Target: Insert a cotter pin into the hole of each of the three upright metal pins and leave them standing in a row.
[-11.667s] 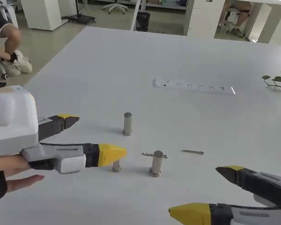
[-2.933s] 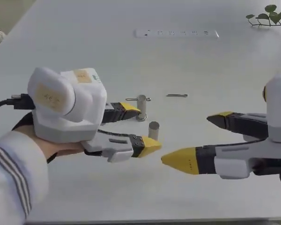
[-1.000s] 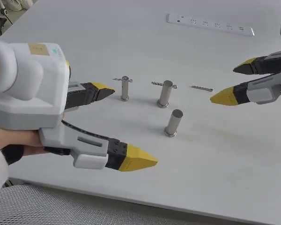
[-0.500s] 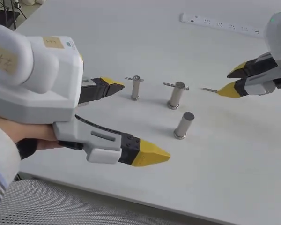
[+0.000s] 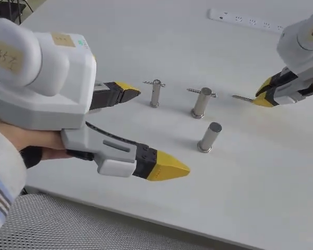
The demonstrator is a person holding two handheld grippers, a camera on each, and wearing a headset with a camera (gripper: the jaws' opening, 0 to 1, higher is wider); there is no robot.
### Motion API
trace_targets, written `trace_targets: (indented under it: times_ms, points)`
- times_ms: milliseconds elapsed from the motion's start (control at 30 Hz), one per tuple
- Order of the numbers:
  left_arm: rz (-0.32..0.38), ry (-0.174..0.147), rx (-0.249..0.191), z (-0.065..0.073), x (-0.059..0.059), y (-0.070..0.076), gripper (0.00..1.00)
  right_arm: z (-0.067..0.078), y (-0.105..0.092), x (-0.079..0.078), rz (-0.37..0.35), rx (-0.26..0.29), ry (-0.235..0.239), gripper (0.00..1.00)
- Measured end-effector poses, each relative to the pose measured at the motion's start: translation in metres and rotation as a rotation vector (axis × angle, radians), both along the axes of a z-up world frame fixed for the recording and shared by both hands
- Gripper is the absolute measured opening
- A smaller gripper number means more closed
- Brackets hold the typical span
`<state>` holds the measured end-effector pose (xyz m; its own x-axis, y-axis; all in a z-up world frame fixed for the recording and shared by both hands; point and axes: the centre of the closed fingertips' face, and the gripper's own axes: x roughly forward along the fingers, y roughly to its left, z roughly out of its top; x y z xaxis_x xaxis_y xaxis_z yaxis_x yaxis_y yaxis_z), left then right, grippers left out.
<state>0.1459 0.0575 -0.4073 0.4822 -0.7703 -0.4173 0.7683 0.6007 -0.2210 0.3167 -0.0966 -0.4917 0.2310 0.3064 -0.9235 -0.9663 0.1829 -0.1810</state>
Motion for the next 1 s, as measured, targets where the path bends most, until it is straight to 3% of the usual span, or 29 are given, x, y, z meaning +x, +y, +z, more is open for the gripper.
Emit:
trace_targets:
  times_ms: [433, 667, 767, 867, 1000]
  points:
    - [0.012, 0.008, -0.013, -0.003, 0.0, 0.003, 0.99, -0.009, 0.0, 0.011, 0.036, -0.033, 0.062, 0.03]
    - [0.03, -0.024, -0.019, 0.002, 0.005, 0.006, 0.98, -0.011, 0.003, 0.009, 0.111, -0.103, 0.1, 0.0]
    - [0.027, -0.015, -0.013, 0.001, 0.004, 0.006, 0.91, -0.01, 0.005, 0.006, 0.122, -0.122, 0.12, 0.0]
    - [0.028, -0.018, -0.009, 0.0, 0.004, 0.004, 0.91, -0.01, 0.005, 0.005, 0.126, -0.138, 0.132, 0.0]
    - [0.035, -0.027, -0.019, 0.005, 0.003, -0.008, 0.85, -0.01, 0.006, 0.002, 0.159, -0.163, 0.132, 0.0]
